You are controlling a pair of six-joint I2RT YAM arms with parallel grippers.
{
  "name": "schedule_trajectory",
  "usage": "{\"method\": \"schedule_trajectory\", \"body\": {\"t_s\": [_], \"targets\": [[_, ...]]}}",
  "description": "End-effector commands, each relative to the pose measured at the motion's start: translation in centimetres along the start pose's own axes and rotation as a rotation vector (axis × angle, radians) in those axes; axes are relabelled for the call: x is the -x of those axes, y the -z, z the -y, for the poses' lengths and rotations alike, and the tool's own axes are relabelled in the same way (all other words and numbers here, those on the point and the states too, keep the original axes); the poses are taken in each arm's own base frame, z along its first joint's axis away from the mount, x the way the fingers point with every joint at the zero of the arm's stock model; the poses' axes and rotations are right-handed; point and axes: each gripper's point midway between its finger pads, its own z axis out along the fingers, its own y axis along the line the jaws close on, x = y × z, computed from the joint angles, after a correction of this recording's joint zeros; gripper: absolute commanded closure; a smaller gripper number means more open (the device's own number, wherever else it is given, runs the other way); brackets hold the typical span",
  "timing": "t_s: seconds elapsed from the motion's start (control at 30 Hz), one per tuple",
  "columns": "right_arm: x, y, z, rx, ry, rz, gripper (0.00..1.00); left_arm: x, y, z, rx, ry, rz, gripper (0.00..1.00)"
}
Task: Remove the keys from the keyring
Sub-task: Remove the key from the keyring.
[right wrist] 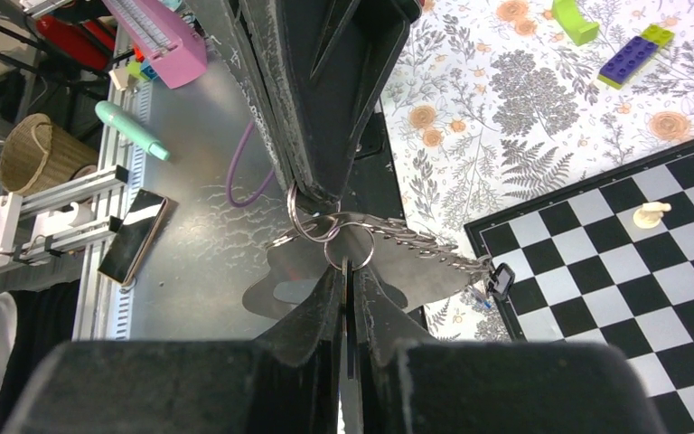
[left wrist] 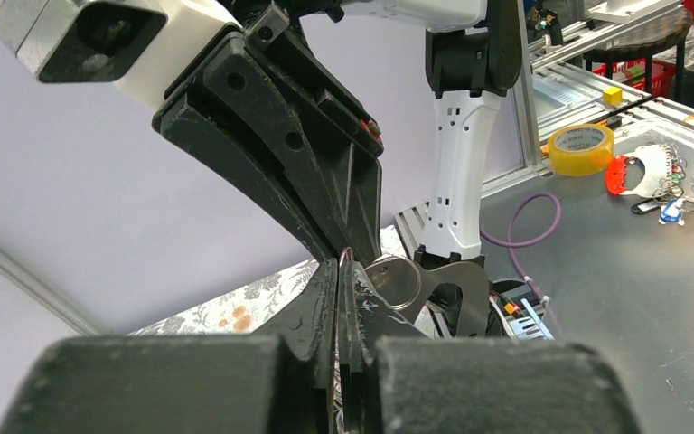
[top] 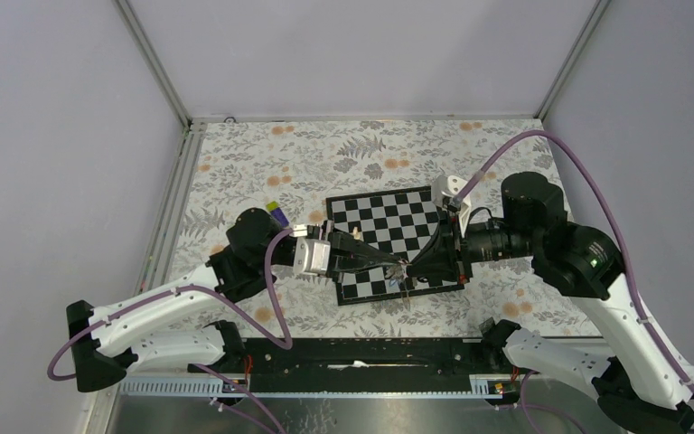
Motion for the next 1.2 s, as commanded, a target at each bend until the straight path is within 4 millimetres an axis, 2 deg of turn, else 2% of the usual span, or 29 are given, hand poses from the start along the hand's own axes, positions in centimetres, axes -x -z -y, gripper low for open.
{"method": "schedule_trajectory", "body": {"t_s": [0.0,0.07,0.2,0.3,0.6,0.83,1.17], "targets": [[-0.4,1.1,0.4,-0.074,0.009,-0.026,0.98,5.0,0.6,-1.3,0.066,-0.14,0.123,0.96],[-0.4,1.4,0.5,-0.093,0.017,-0.031,0.98,5.2,0.8,-1.5,0.08,-0.144,0.122,0.92],[0.0,2.0,0.9,-0.134,0.037,-0.031,0.98,5.3,1.2,-1.7,0.111,-0.153,0.118,0.77],[0.2,2.4,1.0,-0.155,0.045,-0.033,0.98,5.4,1.5,-1.9,0.129,-0.159,0.113,0.71],[0.4,2.6,0.7,-0.156,0.044,-0.035,0.98,4.8,1.8,-1.7,0.135,-0.149,0.098,0.66],[1.1,2.5,-0.5,-0.084,0.057,-0.023,0.97,3.3,0.7,-0.9,0.056,-0.105,0.071,0.6],[1.7,2.2,-1.7,-0.01,0.057,-0.018,0.96,1.6,-0.3,-1.1,0.02,-0.093,0.038,0.59]]}}
